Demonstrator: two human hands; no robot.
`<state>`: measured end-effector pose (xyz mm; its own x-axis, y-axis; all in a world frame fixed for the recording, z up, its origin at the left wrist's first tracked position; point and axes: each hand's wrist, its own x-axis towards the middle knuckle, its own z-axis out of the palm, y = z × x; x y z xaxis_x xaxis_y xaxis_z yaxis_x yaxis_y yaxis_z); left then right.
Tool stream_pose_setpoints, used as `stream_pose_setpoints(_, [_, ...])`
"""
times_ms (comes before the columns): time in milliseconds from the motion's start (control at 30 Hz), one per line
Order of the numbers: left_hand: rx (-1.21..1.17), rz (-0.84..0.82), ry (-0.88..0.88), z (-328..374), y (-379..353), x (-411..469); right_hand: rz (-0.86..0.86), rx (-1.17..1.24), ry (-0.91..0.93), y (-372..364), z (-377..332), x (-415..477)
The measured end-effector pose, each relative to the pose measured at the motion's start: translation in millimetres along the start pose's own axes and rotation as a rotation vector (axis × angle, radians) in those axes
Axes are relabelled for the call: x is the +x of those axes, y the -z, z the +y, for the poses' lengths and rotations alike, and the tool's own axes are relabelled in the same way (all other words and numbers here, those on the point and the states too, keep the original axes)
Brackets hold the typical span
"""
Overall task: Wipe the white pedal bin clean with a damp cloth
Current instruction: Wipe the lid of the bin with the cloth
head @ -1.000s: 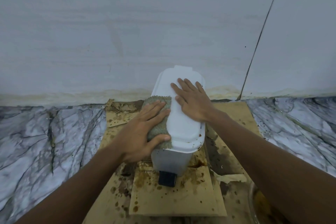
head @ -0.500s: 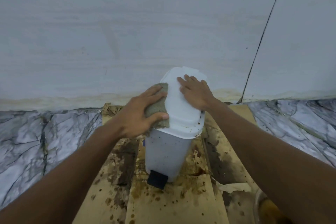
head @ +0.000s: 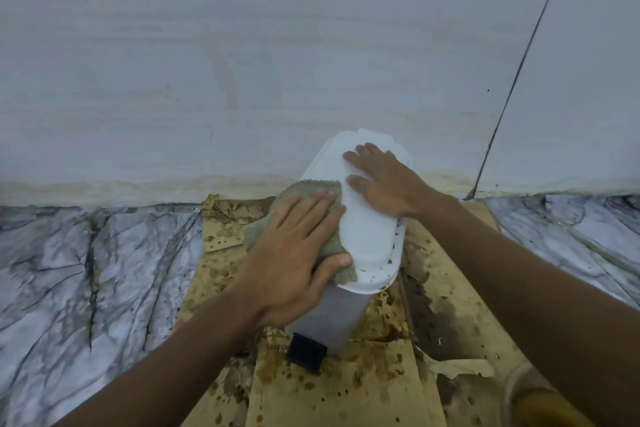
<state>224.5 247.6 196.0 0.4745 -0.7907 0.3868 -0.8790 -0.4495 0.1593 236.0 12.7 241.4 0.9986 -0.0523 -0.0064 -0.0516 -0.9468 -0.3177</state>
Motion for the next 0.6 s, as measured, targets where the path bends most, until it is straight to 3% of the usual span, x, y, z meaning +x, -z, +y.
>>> stream_pose_setpoints(200, [-0.068,0.03,-0.005,-28.3,6.1,9.2,-0.028,0.002,0.053,4.0,33.8,26.2])
stream_pose_setpoints(500, [-0.175,-0.194,0.042,-74.5,34.8,14.0,0.113,-0.027,-0.047,-19.3,23.4,24.8])
stream_pose_setpoints(600, [-0.204,-0.166,0.054,-66.8,31.7,-3.8,0.127,-0.031,-0.057,-28.1,14.7,12.8])
